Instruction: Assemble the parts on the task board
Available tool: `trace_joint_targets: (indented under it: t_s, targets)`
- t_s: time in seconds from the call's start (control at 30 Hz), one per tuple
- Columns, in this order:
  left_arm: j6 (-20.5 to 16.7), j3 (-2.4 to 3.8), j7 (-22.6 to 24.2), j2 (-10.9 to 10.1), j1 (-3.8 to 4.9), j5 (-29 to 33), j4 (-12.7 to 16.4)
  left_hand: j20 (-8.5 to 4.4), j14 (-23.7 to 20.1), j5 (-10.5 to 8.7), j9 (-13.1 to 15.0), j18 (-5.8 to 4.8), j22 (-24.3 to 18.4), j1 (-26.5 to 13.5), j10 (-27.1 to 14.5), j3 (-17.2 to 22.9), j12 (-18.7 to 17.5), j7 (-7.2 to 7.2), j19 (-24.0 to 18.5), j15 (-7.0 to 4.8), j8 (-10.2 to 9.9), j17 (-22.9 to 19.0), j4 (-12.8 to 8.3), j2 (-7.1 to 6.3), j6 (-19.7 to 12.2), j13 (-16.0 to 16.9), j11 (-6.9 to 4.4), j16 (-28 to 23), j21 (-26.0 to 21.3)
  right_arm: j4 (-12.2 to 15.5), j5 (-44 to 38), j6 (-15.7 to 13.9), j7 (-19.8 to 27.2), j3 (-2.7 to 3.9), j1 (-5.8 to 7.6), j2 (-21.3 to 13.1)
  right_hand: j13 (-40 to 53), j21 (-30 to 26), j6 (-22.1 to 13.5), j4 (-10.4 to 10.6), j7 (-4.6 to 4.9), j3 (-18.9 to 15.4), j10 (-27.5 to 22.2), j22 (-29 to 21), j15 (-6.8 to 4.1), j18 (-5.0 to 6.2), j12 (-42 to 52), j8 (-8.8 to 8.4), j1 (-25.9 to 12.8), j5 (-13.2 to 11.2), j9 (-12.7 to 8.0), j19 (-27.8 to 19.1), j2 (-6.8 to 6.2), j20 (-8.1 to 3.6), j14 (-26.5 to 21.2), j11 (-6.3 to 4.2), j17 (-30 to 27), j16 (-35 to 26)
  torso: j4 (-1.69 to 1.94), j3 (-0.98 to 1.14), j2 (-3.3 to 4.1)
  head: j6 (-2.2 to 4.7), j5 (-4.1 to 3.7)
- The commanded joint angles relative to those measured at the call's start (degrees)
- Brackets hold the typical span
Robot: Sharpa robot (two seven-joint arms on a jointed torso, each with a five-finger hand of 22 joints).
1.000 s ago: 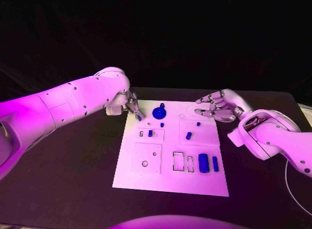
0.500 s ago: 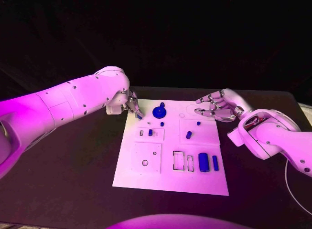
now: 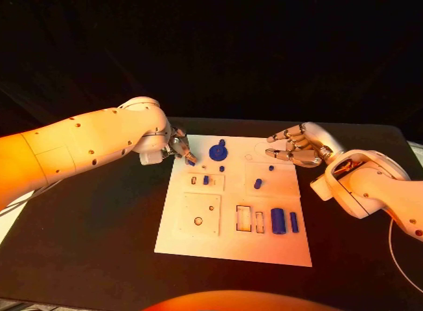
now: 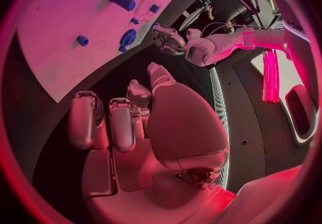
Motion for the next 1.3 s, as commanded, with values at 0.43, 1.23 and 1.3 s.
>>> trace_joint_targets:
  t_s: [0.43, 1.23, 1.3]
  targets:
    - [-9.50, -0.45, 3.42, -5.02, -2.89, -5.23, 10.00, -0.14, 6.02, 0.51, 0.03, -0.12, 7.98, -1.31, 1.19, 9.86, 1.26, -0.35, 1.20, -0.21, 0.42, 15.09, -9.41, -0.39, 0.62, 1.25, -0.24, 0.17, 0.72, 0.01, -0.21, 0.67, -0.03, 0.00, -0.45, -0.05, 0.07, -0.40, 0.47, 0.40, 0.00, 0.02, -0.32, -0.15, 0.11, 0.89, 0.29, -0.02, -0.38, 0.48, 0.01, -0.55, 0.04, -0.07, 2.78, 0.05, -0.07, -0.39, 0.20, -0.03, -0.13, -0.27, -0.17]
    - [-3.45, -0.55, -0.77, -5.23, -4.44, -5.89, 10.23, -0.19, 6.02, 0.58, -0.03, -0.06, 7.80, -1.52, 1.33, 10.16, 1.41, -0.41, 1.08, -0.25, 0.44, 15.09, -9.63, -0.50, 0.78, 1.42, -0.29, 0.17, 0.55, 0.08, -0.21, 0.74, 0.05, 0.00, -0.68, -0.28, 0.12, -0.43, 0.49, 0.44, -0.01, 0.03, -0.28, -0.19, 0.10, 0.90, 0.39, -0.01, -0.40, 0.67, 0.02, -0.58, 0.06, -0.07, 2.79, 0.04, -0.01, -0.35, 0.19, 0.01, -0.13, -0.72, -0.37]
    - [-3.01, -0.55, -0.81, -5.31, -4.46, -5.89, 10.27, -0.20, 6.02, 0.65, -0.06, -0.06, 7.78, -1.59, 1.36, 10.27, 1.41, -0.42, 1.07, -0.26, 0.43, 15.09, -9.76, -0.57, 0.82, 1.42, -0.31, 0.17, 0.52, 0.07, -0.16, 0.79, 0.08, 0.00, -0.68, -0.28, 0.12, -0.43, 0.49, 0.44, -0.01, 0.03, -0.28, -0.19, 0.10, 0.90, 0.39, -0.01, -0.40, 0.67, 0.02, -0.58, 0.06, -0.07, 2.79, 0.04, -0.01, -0.35, 0.19, -0.01, -0.13, -0.72, -0.37]
